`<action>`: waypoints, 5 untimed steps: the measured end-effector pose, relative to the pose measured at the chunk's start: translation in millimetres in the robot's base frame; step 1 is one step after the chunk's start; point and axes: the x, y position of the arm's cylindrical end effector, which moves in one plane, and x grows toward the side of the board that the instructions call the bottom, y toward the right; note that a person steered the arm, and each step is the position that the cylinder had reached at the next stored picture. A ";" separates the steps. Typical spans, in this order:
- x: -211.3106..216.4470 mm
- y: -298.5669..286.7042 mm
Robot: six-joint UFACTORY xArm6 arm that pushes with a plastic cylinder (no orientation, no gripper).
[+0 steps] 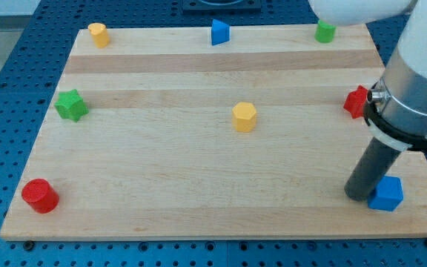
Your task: Move the hexagon to the bottom center
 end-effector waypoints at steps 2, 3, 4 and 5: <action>-4.1 -112.7; -49.1 -186.4; -109.1 -218.3; -152.8 -218.3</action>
